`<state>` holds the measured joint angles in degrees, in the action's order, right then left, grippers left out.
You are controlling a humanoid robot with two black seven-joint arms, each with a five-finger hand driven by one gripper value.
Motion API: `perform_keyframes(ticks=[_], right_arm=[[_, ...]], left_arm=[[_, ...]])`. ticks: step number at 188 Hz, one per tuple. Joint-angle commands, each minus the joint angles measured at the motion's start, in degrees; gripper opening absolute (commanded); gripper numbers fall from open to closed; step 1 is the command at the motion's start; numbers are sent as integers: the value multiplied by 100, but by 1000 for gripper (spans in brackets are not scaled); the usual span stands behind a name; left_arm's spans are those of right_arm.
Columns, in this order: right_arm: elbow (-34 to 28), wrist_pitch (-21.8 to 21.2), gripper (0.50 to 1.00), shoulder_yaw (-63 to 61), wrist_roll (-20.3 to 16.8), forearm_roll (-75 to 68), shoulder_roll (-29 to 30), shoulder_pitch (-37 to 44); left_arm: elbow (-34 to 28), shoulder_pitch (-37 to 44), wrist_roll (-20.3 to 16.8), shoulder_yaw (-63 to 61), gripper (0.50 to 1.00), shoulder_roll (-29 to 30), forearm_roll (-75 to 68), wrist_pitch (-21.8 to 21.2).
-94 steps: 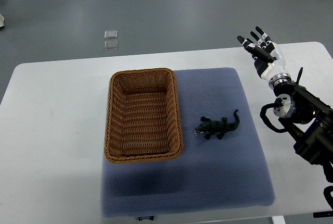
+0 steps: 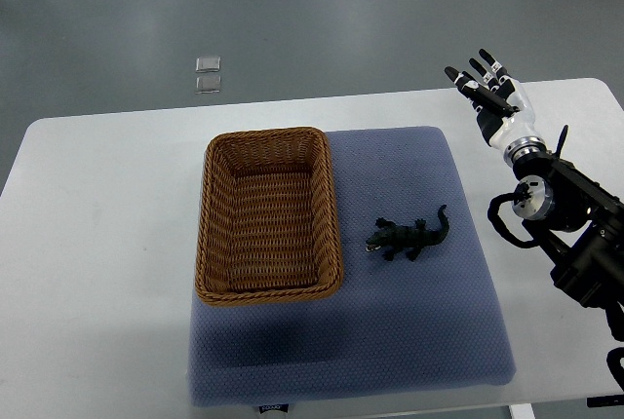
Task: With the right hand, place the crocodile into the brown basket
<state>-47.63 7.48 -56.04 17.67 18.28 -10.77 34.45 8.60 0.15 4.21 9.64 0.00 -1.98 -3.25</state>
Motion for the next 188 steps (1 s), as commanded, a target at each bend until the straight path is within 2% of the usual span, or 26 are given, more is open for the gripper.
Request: perform_keyframes(ticks=[1, 141, 188], right_arm=[[0, -1, 924, -4, 0, 0, 5, 9], [0, 16, 924, 14, 0, 35, -4, 26], [-79, 8, 924, 93, -9, 70, -259, 35]], left_arm=[[19, -6, 1, -6, 1000, 0, 4, -1], [10, -6, 1, 3, 1000, 0, 4, -1], [10, 2, 1, 3, 1000, 0, 4, -1]])
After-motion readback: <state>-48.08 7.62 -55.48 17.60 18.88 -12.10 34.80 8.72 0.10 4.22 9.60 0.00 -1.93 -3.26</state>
